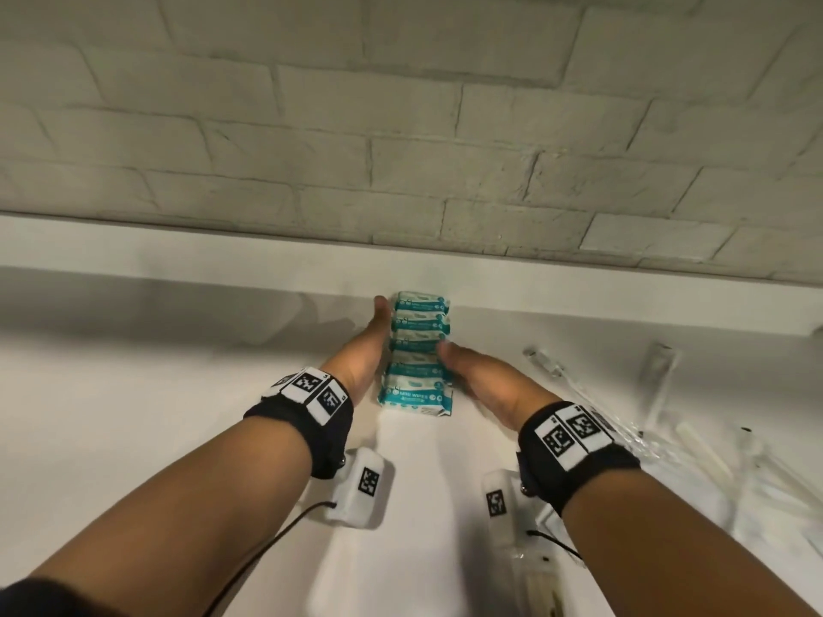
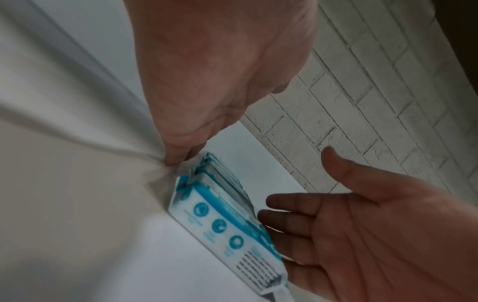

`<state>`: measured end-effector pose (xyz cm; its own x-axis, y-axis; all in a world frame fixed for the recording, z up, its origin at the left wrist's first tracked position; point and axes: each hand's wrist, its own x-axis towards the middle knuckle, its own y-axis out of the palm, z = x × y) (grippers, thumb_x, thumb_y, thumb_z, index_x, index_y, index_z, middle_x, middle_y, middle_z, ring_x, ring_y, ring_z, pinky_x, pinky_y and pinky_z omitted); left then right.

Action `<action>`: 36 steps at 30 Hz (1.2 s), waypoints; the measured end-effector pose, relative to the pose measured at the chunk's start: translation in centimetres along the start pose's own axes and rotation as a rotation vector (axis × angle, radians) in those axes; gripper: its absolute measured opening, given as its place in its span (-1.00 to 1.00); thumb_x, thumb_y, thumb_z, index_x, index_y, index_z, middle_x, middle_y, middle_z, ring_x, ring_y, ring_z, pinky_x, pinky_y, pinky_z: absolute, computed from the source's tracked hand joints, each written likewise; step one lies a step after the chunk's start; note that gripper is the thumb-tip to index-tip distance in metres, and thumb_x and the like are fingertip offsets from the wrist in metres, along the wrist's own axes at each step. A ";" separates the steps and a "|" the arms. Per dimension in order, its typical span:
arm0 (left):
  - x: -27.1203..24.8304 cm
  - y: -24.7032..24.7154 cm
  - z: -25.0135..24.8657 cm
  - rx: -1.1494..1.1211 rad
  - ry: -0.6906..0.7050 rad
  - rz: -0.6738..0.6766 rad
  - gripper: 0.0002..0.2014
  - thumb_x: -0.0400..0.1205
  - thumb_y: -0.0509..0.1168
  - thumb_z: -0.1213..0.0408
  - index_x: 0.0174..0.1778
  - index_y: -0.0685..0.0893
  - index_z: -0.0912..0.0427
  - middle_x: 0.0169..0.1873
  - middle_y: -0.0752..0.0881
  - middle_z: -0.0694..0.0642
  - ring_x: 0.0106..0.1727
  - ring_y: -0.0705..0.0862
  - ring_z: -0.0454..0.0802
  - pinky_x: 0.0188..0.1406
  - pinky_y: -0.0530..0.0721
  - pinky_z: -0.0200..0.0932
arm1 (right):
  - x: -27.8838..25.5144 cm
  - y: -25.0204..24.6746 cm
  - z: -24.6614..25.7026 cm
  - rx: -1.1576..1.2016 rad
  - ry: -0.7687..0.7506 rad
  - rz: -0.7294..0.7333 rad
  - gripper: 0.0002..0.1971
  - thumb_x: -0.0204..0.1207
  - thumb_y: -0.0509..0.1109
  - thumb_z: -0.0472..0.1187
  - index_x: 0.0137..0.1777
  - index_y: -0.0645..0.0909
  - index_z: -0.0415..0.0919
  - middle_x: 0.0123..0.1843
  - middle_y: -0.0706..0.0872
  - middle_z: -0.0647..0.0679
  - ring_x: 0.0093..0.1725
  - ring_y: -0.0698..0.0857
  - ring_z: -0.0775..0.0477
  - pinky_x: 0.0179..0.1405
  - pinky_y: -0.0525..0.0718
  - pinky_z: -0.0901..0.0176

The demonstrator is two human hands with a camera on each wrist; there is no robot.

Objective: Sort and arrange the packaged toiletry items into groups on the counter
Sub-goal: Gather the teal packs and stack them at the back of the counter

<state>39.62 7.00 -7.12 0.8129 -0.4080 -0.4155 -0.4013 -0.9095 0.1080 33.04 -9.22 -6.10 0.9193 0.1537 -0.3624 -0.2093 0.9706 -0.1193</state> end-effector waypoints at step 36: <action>7.0 -1.7 -2.5 0.071 0.021 -0.024 -0.27 0.18 -0.07 -0.67 -0.44 0.76 -0.18 -0.11 0.79 0.00 0.27 0.67 0.08 0.55 0.34 0.19 | 6.4 -3.1 3.9 -0.202 0.199 -0.202 -0.44 0.72 0.03 0.16 0.39 0.55 -0.28 0.35 0.61 -0.21 0.17 0.50 -0.03 0.19 0.31 0.23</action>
<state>47.05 5.50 -7.90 0.8309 -0.3882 -0.3985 -0.4097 -0.9116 0.0337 40.89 -10.47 -4.48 0.8698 -0.0960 -0.4839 -0.1102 0.9183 -0.3803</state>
